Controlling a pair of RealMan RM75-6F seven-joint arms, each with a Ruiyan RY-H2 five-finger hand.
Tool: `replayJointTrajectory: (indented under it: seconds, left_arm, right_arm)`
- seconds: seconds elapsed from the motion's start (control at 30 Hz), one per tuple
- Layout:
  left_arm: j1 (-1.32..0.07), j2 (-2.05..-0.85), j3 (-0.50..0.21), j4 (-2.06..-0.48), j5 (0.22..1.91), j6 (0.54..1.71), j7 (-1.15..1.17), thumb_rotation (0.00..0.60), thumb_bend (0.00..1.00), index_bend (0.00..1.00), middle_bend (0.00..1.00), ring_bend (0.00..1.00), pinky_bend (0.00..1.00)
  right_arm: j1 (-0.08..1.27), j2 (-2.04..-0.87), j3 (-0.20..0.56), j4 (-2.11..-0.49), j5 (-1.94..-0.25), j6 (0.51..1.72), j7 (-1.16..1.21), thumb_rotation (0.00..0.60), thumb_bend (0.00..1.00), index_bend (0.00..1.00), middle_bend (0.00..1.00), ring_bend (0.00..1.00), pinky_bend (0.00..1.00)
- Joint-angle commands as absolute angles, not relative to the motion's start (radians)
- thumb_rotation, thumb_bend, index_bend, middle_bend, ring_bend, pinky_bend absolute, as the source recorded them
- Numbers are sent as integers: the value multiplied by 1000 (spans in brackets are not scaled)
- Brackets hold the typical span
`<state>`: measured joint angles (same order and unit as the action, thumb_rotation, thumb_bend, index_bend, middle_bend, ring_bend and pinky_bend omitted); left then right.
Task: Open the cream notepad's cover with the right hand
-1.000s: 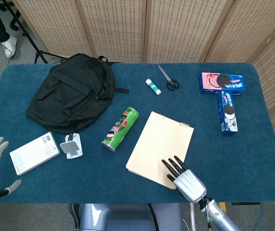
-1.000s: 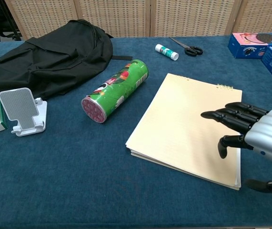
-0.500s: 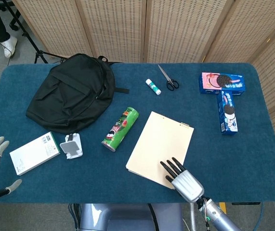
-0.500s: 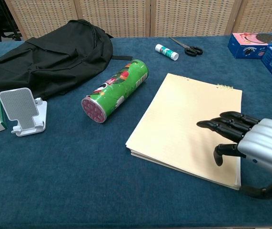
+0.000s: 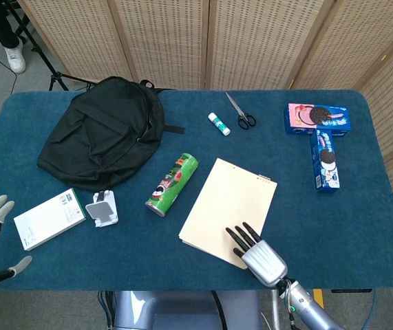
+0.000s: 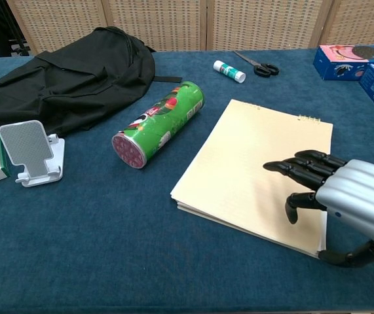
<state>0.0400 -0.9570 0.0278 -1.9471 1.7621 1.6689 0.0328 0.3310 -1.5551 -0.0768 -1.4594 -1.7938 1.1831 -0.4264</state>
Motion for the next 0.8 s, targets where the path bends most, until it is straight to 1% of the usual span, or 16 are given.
replayJointTrajectory:
  seconds: [0.03, 0.1, 0.23, 0.3, 0.43, 0.53, 0.7, 0.8]
  left_arm:
    - [40, -957, 28, -1947, 1762, 1670, 32, 600, 0, 0, 0, 0, 0]
    - [41, -957, 28, -1947, 1762, 1671, 32, 600, 0, 0, 0, 0, 0]
    - [41, -957, 28, -1947, 1762, 1671, 31, 600, 0, 0, 0, 0, 0]
    - [40, -957, 29, -1947, 1762, 1670, 32, 600, 0, 0, 0, 0, 0]
    - [40, -956, 29, -1948, 1762, 1670, 29, 600, 0, 0, 0, 0, 0]
    - [40, -955, 29, -1947, 1762, 1671, 27, 600, 0, 0, 0, 0, 0]
    - [40, -955, 28, -1946, 1761, 1671, 25, 600, 0, 0, 0, 0, 0]
    - [39, -954, 28, -1946, 1761, 1671, 24, 600, 0, 0, 0, 0, 0]
  right_arm:
    - [333, -1559, -75, -1457, -1788, 1184, -426, 600, 290, 412, 0, 0, 0]
    - [335, -1562, -74, -1455, -1785, 1184, -426, 600, 311, 412, 0, 0, 0]
    - [338, -1568, -71, -1450, -1779, 1184, -434, 600, 314, 412, 0, 0, 0]
    - [339, -1571, -68, -1449, -1776, 1183, -436, 600, 336, 412, 0, 0, 0]
    - [346, -1589, -51, -1443, -1755, 1177, -450, 600, 417, 412, 0, 0, 0]
    - [349, -1596, -48, -1441, -1749, 1177, -455, 600, 449, 412, 0, 0, 0]
    - [357, -1603, -47, -1440, -1742, 1174, -462, 600, 454, 412, 0, 0, 0]
    - [363, -1609, -42, -1441, -1736, 1170, -469, 600, 460, 445, 0, 0, 0]
